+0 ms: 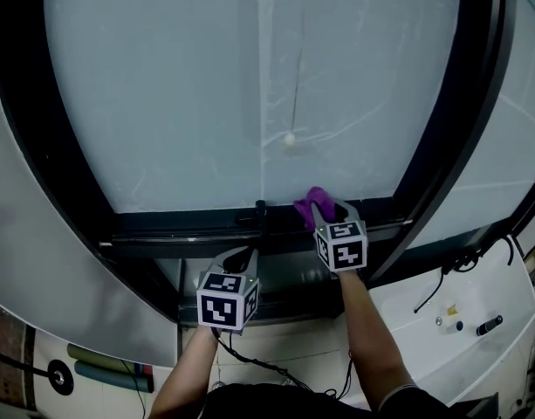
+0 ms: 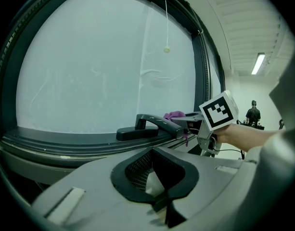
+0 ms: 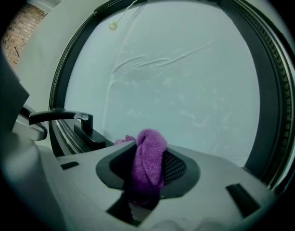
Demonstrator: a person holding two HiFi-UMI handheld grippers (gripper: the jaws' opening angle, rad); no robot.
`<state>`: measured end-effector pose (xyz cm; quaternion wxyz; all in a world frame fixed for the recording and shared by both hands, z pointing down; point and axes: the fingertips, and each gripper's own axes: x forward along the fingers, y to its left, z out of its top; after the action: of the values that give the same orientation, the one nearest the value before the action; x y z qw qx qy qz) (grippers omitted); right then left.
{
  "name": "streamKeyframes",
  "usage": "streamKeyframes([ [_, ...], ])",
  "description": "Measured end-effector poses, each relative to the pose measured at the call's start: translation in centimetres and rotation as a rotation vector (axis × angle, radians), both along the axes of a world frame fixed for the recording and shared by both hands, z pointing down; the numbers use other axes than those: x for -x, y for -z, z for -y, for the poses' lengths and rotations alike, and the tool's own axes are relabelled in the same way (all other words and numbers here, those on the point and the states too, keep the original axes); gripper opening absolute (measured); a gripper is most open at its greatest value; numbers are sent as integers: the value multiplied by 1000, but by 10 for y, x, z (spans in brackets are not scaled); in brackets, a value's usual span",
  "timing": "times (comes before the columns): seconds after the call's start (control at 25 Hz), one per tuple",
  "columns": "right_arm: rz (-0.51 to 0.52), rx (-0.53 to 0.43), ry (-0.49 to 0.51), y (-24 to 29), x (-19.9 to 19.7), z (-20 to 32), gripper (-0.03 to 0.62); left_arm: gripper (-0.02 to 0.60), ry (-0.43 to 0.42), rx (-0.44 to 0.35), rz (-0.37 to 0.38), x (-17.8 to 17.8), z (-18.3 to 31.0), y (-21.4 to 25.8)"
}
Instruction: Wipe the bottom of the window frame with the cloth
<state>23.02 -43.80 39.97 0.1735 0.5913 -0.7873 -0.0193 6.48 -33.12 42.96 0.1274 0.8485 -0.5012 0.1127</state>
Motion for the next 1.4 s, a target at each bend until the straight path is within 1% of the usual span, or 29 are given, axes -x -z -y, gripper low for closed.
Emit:
streamKeyframes([
  [0.28,-4,3,-32,1,-39,4,132,11,-1,4,1,-23,-3,-3],
  [0.52,16,4,-74,0,-83,8,132,11,-20,17,-1,-53,-6,-9],
  [0.68,26,7,-119,0,-117,8,132,11,-46,10,4,-77,-8,-7],
  [0.96,26,5,-202,-1,-166,8,132,11,-85,6,13,-107,-8,-6],
  [1.2,-6,-1,-289,-1,-202,3,132,11,-112,9,18,-123,-10,-7],
  [1.4,-35,-17,-366,1,-217,-1,132,11,-111,19,21,-121,-13,-11],
])
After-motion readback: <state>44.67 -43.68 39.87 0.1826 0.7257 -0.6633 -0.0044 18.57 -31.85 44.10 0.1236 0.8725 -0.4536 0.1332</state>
